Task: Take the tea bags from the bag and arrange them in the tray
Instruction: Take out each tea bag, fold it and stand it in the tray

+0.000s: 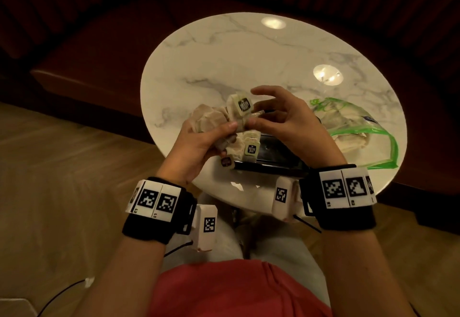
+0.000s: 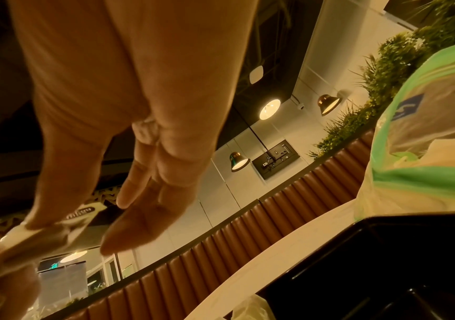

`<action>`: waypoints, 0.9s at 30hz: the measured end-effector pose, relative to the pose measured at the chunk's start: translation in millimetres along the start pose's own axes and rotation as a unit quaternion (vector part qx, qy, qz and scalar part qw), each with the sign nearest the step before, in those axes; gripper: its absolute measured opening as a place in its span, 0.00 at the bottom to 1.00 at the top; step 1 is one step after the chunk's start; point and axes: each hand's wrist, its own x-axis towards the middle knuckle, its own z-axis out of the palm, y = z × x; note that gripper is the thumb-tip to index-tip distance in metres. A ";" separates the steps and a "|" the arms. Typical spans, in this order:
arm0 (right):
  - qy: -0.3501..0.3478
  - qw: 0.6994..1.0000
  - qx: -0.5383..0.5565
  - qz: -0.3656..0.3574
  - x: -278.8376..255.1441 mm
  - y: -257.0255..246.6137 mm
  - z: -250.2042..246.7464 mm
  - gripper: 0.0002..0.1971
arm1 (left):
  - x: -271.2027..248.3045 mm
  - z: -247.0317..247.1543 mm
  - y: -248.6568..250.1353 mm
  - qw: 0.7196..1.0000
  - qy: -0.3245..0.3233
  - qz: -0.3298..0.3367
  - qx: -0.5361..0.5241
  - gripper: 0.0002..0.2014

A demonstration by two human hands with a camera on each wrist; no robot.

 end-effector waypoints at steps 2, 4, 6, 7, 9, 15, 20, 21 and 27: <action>-0.013 1.000 0.016 0.015 -1.0 -1.0 1.3 0.25 | -0.3 2.5 0.0 0.999 0.021 0.007 -0.032 0.32; -0.010 0.999 0.038 0.022 0.0 -0.5 3.6 0.23 | 0.7 1.9 -1.0 0.999 0.026 0.006 -0.041 0.29; 0.020 0.999 0.044 0.024 2.5 3.1 4.7 0.19 | 1.3 0.4 -1.3 0.999 0.022 0.003 -0.031 0.21; 0.035 0.998 0.041 0.027 3.6 5.2 4.9 0.17 | 1.1 0.1 -1.3 1.000 0.020 0.004 -0.023 0.19; 0.041 0.998 0.035 0.034 4.3 7.7 5.4 0.16 | 1.4 0.3 -1.0 1.000 0.021 0.013 -0.012 0.17; 0.024 0.999 0.025 0.033 2.3 6.9 4.9 0.16 | 3.1 -0.4 2.0 0.999 0.017 0.030 -0.013 0.10; 0.010 1.000 0.002 0.028 0.6 8.5 1.5 0.15 | 3.3 0.1 -1.1 1.000 0.010 0.020 -0.009 0.16; 0.009 1.000 -0.001 0.024 0.1 8.3 0.9 0.14 | 3.0 0.0 -1.3 1.000 0.011 0.019 -0.011 0.16; 0.056 0.998 -0.019 0.004 1.5 8.7 0.4 0.13 | 3.4 1.2 -0.5 0.999 -0.008 0.042 0.026 0.12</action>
